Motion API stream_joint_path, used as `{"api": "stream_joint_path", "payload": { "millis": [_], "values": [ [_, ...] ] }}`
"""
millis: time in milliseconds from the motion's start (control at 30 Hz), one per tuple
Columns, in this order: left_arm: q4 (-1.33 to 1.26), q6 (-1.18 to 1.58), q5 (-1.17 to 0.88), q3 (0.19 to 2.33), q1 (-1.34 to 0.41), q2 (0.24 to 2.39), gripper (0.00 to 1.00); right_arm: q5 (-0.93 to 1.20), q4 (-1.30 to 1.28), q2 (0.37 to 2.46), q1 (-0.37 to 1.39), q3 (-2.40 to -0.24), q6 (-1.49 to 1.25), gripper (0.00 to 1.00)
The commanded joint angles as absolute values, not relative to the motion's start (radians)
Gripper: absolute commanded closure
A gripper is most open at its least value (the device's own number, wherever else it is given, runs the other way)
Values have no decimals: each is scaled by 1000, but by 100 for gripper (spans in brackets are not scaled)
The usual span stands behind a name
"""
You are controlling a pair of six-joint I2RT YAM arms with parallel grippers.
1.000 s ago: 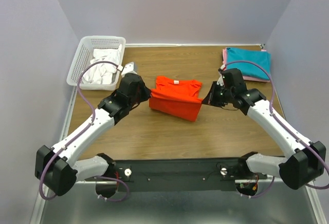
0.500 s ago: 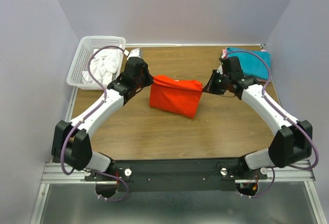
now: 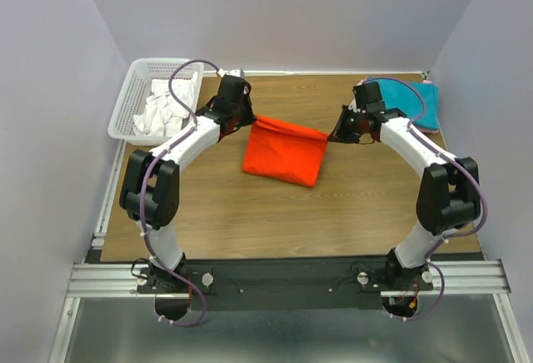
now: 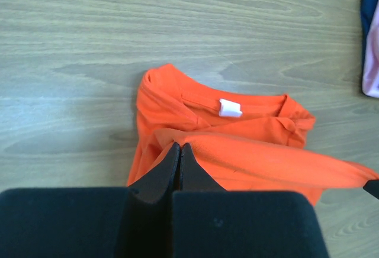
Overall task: Fold and stack the t-shirts
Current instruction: Fold the tshirt
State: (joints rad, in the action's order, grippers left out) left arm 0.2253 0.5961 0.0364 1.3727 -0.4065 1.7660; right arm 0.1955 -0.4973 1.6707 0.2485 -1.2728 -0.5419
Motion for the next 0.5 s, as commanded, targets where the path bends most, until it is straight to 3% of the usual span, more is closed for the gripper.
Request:
{"api": "stream_joint_path", "payload": {
  "millis": [0, 267, 400, 433, 467],
  "values": [
    [245, 552, 54, 1439, -379, 1835, 100, 186, -499, 1758, 222, -1339, -512, 99],
    [261, 542, 6, 1522, -351, 1965, 100, 204, -489, 1917, 213, -1442, -495, 99],
    [273, 531, -35, 1563, -330, 2019, 100, 170, -486, 1976, 210, -1502, -466, 91],
    [281, 525, -38, 1583, -324, 2029, 80, 160, -489, 1986, 207, -1529, -462, 89],
    [285, 517, -49, 1591, -324, 2031, 68, 169, -486, 2000, 207, -1542, -453, 76]
  ]
}}
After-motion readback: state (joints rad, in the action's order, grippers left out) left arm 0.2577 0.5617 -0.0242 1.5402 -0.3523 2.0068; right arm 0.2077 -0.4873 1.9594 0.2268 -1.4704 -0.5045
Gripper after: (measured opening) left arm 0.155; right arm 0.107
